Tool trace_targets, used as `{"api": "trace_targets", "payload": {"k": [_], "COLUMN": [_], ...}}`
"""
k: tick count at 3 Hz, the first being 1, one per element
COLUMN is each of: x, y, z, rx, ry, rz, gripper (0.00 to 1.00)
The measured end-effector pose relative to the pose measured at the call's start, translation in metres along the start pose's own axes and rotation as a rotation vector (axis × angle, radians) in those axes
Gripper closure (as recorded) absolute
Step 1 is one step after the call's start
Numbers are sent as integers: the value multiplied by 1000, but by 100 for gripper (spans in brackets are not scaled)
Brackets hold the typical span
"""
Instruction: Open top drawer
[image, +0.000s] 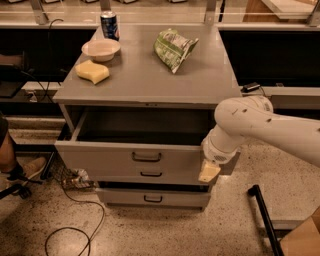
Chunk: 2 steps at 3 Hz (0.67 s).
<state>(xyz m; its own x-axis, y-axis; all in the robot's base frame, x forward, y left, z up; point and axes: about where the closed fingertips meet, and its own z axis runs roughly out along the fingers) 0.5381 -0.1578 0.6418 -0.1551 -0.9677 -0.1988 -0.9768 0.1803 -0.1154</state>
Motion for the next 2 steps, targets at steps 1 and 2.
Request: {"api": "trace_targets", "payload": {"k": [1, 2], "x": [1, 1], "y": [2, 2], "z": [-2, -4], "rx": [-6, -6], "ry": [0, 0], "rz": [7, 7], "gripper": [66, 89]}}
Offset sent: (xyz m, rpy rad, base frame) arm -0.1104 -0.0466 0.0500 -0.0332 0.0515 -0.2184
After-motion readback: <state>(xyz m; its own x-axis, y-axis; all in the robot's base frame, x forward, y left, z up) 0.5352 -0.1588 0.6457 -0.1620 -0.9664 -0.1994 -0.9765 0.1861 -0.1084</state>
